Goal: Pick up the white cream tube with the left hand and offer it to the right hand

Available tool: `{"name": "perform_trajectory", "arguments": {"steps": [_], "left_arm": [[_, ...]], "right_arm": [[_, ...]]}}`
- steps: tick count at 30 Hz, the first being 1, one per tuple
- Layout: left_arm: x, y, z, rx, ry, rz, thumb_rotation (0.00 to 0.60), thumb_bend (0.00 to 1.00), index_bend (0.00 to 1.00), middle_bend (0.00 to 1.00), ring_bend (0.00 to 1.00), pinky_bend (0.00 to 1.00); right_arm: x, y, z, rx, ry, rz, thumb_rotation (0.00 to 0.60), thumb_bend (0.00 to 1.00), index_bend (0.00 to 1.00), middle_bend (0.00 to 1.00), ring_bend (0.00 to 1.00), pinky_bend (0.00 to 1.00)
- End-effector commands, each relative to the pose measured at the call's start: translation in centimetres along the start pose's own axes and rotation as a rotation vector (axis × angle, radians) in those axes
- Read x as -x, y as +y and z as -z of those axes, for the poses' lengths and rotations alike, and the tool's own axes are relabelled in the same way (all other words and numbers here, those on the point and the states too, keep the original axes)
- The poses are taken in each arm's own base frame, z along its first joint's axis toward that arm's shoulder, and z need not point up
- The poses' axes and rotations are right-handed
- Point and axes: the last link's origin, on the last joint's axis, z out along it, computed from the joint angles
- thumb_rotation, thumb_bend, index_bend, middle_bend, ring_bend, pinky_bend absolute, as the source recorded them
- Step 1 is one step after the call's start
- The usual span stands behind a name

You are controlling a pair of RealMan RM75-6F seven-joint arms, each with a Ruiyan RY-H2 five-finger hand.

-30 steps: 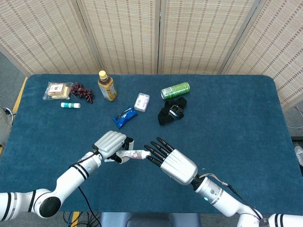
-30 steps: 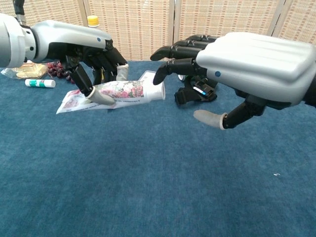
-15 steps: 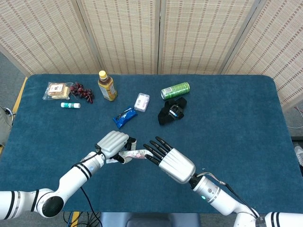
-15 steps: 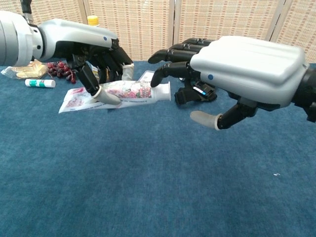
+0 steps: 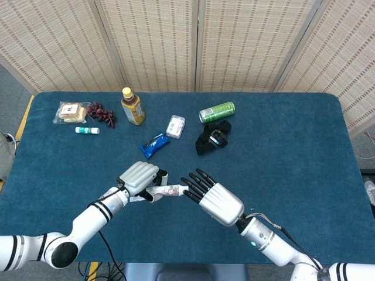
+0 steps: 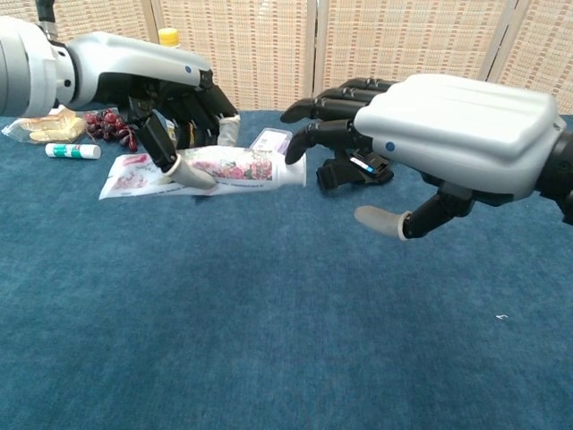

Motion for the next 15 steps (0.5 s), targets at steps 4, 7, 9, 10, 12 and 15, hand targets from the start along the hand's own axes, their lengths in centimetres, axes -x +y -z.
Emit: {"name": "perform_trajectory", "arguments": {"steps": [4,7,9,10,12,15], "left_arm": [[-0.11,-0.03,-0.02,-0.001,0.002,0.005,0.600,0.36,0.54,0.68,0.46,0.45],[-0.18,-0.10,0.01,-0.002,-0.002,0.005,0.600,0.36,0.54,0.68,0.46,0.45],[-0.23,-0.14,0.05,-0.002,-0.003,0.005,0.600,0.36,0.54,0.68,0.46,0.45],[-0.24,-0.15,0.06,-0.002,-0.003,0.005,0.600,0.36,0.54,0.68,0.46,0.45],[-0.25,-0.15,0.12,-0.001,-0.004,0.005,0.600,0.36,0.54,0.68,0.46,0.45],[-0.27,-0.16,0.19,0.001,-0.007,0.006,0.600,0.36,0.54,0.68,0.46,0.45]], "right_arm": [[0.20,0.11,-0.01,0.002,-0.011,0.002,0.600,0.33,0.23,0.05,0.00,0.00],[0.32,0.24,0.04,0.007,-0.017,0.002,0.600,0.33,0.23,0.05,0.00,0.00],[0.43,0.38,0.06,0.012,-0.023,0.004,0.600,0.33,0.23,0.05,0.00,0.00],[0.48,0.44,0.06,0.014,-0.025,0.005,0.600,0.33,0.23,0.05,0.00,0.00],[0.55,0.55,0.04,0.017,-0.029,0.005,0.600,0.33,0.23,0.06,0.00,0.00],[0.59,0.66,0.00,0.022,-0.031,0.006,0.600,0.33,0.23,0.05,0.00,0.00]]}}
